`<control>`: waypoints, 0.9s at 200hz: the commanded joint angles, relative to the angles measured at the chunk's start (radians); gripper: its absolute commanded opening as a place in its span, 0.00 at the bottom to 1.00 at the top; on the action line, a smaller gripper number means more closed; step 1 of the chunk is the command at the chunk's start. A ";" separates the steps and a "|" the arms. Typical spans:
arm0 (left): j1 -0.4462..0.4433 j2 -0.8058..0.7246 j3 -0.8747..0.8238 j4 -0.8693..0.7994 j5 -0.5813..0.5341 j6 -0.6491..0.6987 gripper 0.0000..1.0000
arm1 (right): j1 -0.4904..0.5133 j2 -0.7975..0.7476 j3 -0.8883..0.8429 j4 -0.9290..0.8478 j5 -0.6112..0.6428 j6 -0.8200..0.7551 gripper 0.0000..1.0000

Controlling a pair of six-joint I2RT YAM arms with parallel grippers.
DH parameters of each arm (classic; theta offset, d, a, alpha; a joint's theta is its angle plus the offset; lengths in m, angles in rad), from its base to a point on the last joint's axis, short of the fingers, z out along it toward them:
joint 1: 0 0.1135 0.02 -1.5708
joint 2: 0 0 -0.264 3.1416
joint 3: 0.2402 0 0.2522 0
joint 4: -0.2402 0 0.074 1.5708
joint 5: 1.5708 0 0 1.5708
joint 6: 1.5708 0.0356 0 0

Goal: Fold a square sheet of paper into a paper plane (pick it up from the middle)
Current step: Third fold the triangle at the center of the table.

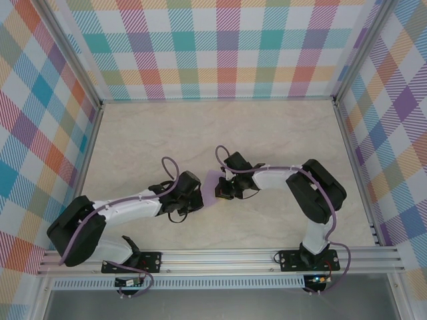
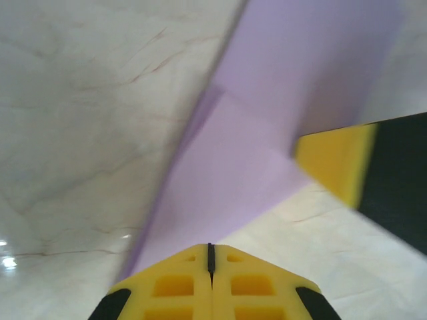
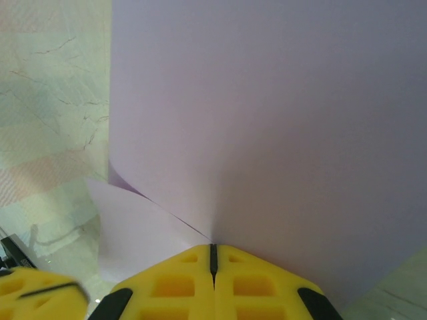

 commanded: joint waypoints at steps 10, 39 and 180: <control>0.003 -0.014 -0.026 0.195 -0.013 -0.141 0.00 | 0.000 0.026 -0.024 -0.009 0.034 0.024 0.03; -0.015 0.027 -0.075 0.315 -0.054 -0.259 0.00 | 0.000 0.037 -0.024 -0.011 0.040 0.033 0.03; -0.109 0.130 -0.246 0.452 -0.219 -0.547 0.00 | 0.000 0.065 -0.099 0.026 0.047 0.061 0.02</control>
